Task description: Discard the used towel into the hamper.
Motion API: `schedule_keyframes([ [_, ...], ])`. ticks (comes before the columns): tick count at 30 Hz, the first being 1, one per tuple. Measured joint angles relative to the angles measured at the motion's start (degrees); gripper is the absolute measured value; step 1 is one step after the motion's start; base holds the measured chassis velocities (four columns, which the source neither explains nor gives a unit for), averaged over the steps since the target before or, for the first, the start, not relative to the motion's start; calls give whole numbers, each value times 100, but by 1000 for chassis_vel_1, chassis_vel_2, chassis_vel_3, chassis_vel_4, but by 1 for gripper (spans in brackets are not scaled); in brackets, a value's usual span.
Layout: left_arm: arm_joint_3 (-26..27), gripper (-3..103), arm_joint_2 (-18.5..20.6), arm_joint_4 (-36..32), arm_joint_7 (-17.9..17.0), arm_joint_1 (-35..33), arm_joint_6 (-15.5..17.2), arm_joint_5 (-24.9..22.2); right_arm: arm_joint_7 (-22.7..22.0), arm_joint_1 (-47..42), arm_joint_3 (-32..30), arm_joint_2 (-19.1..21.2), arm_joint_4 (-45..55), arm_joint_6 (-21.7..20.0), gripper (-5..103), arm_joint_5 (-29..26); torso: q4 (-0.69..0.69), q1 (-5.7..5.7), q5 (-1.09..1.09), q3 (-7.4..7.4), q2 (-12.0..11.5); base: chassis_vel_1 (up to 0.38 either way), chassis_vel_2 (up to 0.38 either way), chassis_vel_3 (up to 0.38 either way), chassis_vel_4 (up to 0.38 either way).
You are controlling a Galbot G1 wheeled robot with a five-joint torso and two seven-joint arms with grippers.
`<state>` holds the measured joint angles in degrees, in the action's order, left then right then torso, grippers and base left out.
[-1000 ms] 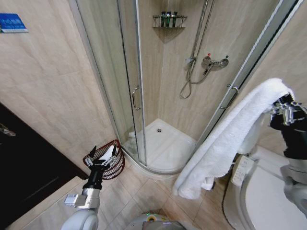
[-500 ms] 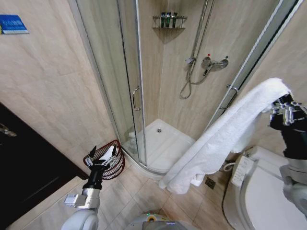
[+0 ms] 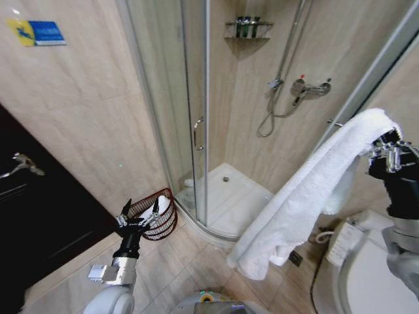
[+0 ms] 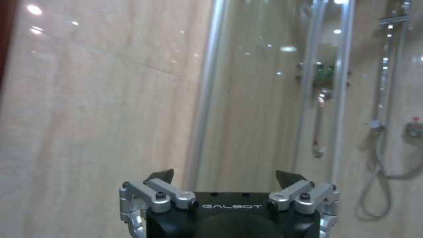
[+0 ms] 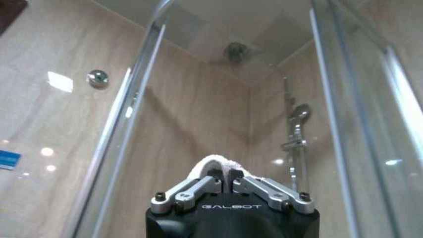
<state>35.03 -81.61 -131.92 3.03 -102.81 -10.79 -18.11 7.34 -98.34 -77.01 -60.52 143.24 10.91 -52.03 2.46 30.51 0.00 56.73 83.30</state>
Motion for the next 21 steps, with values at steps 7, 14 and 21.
schedule_keyframes([
  [7, 0, 100, 0, 0, 0, 0, 0, 0, 27, 23, -8, 2, 0, -43, 4, 48, -1, -3, 1, -2, -5, 36, 43, 44, 44],
  [14, -1, 100, 0, 0, 0, 0, 0, 0, 38, 83, 20, 45, 0, -62, 4, 60, -1, -5, 1, -4, -9, 64, 66, -64, -77],
  [21, 0, 100, 0, 0, 0, 0, 0, 0, 23, 149, 64, 69, 0, -65, 4, 71, 0, -6, 0, -5, -13, 189, 188, -187, -181],
])
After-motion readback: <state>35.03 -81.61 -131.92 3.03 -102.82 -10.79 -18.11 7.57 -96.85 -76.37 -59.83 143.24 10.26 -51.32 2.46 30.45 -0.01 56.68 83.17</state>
